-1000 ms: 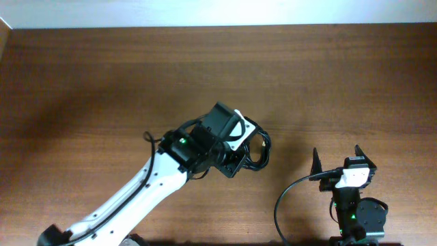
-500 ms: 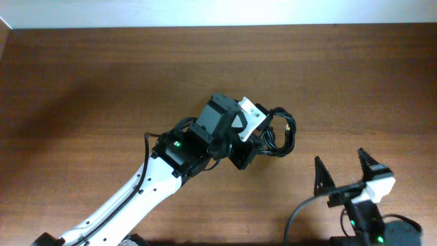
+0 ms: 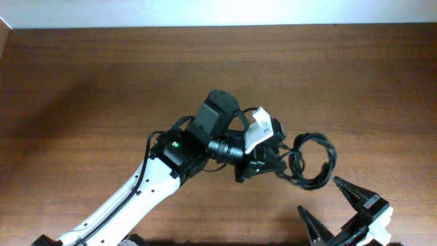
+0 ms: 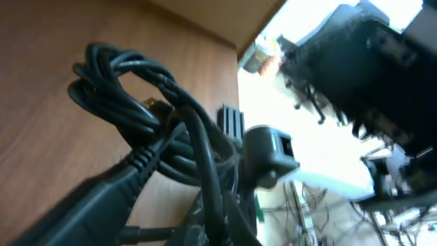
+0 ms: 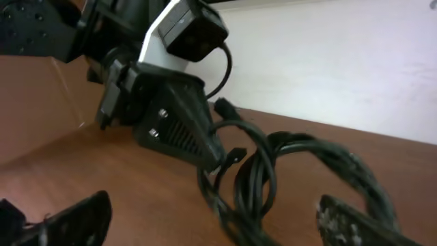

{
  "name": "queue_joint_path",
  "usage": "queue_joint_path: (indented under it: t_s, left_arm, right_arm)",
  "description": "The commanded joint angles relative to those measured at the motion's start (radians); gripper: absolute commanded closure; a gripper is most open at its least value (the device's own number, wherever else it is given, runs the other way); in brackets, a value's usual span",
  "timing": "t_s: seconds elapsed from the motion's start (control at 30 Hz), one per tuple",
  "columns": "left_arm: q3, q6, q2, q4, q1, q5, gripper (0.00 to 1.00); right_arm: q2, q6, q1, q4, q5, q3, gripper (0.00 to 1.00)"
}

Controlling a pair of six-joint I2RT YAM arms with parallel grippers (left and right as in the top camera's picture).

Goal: Untangle cables
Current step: 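Lift the grasped cable bundle with the left gripper toward the right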

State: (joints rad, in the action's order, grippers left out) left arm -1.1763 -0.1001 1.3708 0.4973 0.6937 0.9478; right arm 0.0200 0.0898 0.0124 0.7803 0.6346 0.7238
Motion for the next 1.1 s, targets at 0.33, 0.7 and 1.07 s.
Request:
queue_joint_path:
  t_s: [0.33,0.7,1.07]
  left_arm:
    - [-0.025,-0.646,-0.066,0.261,-0.136,0.328,1.00]
    - [-0.025,-0.796,-0.066,0.304,-0.079,0.507,1.00]
    - [-0.025,-0.818,-0.066,0.243,-0.015,0.425,1.00]
  right_arm:
    - [0.005,0.004,-0.006,0.026,-0.018,0.005,0.07]
    - [0.006,0.003,-0.006,0.035,0.063,0.004,0.02]
    - [0.006,-0.007,-0.006,0.035,0.099,0.004,0.21]
